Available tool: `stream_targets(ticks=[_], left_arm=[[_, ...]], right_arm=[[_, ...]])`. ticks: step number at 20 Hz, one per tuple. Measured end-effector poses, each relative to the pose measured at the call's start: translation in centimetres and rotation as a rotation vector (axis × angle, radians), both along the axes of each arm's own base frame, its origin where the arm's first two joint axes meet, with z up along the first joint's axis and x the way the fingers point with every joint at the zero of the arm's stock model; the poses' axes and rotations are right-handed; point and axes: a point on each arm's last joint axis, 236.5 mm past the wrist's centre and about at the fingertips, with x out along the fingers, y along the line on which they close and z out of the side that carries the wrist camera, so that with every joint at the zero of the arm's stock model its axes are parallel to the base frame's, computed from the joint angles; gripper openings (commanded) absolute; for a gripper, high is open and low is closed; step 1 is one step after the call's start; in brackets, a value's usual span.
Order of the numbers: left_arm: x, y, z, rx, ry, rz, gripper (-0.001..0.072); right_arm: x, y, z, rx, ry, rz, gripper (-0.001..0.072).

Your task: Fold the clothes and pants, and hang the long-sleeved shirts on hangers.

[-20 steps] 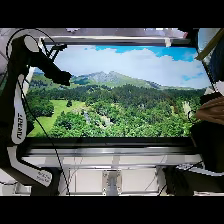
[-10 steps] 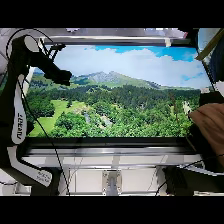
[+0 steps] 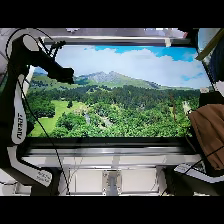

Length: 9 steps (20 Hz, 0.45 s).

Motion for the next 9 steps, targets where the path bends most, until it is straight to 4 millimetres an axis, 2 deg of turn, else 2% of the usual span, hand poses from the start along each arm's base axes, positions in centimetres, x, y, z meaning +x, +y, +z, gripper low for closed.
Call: stream_targets(ticks=[2,4,6,9], left_arm=[[0.1,-0.5,0.3,-0.024,-0.003,0.001,0.0019],[0.1,-0.8,0.4,-0.04,-0.007,0.0,0.0019],[0.1,-1.0,0.5,-0.047,-0.007,0.0,0.0019],[0.2,-1.1,0.6,-0.054,-0.008,0.0,0.0019]], right_arm=[[1.8,6.6,-0.4,-0.062,0.004,0.208,0.0013],[2.7,11.3,-1.9,-0.145,0.044,0.345,0.0014],[3.1,14.9,-3.4,-0.215,0.077,0.452,0.0013],[3.5,18.3,-4.8,-0.271,0.099,0.55,0.0014]])
